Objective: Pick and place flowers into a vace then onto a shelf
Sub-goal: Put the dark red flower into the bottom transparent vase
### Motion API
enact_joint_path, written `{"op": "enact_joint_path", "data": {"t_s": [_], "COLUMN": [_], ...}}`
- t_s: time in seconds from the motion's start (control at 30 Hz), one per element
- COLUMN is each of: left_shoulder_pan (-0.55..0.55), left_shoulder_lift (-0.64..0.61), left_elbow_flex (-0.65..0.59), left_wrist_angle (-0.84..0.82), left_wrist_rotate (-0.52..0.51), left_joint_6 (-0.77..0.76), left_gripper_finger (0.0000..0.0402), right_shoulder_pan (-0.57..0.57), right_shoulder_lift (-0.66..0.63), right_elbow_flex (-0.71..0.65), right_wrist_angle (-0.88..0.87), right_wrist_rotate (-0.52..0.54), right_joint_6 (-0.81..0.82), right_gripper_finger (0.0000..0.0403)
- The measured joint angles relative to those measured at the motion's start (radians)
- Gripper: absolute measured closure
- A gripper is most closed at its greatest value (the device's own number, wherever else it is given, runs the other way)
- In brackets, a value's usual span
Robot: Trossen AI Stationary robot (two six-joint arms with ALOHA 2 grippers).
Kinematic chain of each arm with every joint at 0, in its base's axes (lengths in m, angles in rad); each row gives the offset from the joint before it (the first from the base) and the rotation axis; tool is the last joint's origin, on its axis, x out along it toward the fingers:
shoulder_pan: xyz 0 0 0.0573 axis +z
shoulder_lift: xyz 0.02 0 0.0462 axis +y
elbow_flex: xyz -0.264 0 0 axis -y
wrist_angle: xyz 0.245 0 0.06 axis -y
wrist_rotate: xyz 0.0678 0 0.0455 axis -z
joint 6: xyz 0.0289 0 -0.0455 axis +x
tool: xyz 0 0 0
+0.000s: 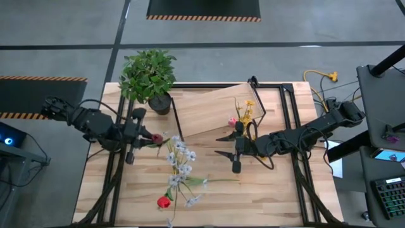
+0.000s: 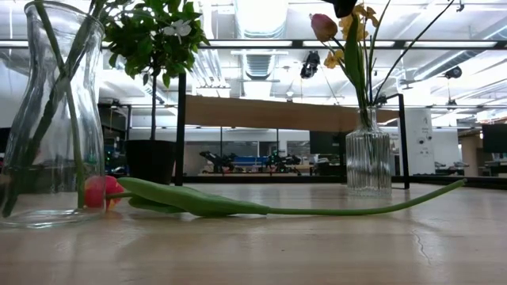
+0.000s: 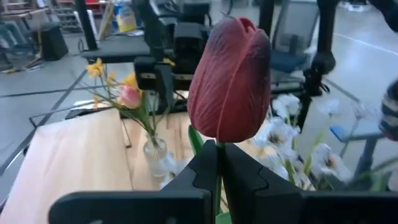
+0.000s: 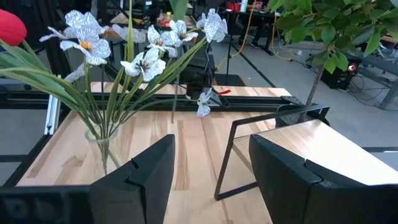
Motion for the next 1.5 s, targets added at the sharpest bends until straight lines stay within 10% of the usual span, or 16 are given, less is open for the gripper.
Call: {"op": "enact_joint_path", "data": {"t_s": [0.67, 1.5], "left_shoulder_pan": [-0.010, -0.146], "left_shoulder_lift": [-0.030, 0.111], "left_elbow_flex": [0.000, -0.088], "left_wrist_angle": [0.260, 0.528], "left_wrist_rotate": [0.091, 0.078], "left_joint_6": [-0.122, 0.082], "left_gripper_finger": [0.0401, 0.0401], "right_shoulder_pan": [0.000, 0.000], "right_shoulder_lift": [-0.010, -0.014], "right_elbow_flex": [0.000, 0.000], "right_wrist_angle": [0.044, 0.037], "right_wrist_rotate": [0.001, 0.001], "right_joint_6": [0.022, 0.026], "right_gripper_finger": [0.0204, 0.0204]}}
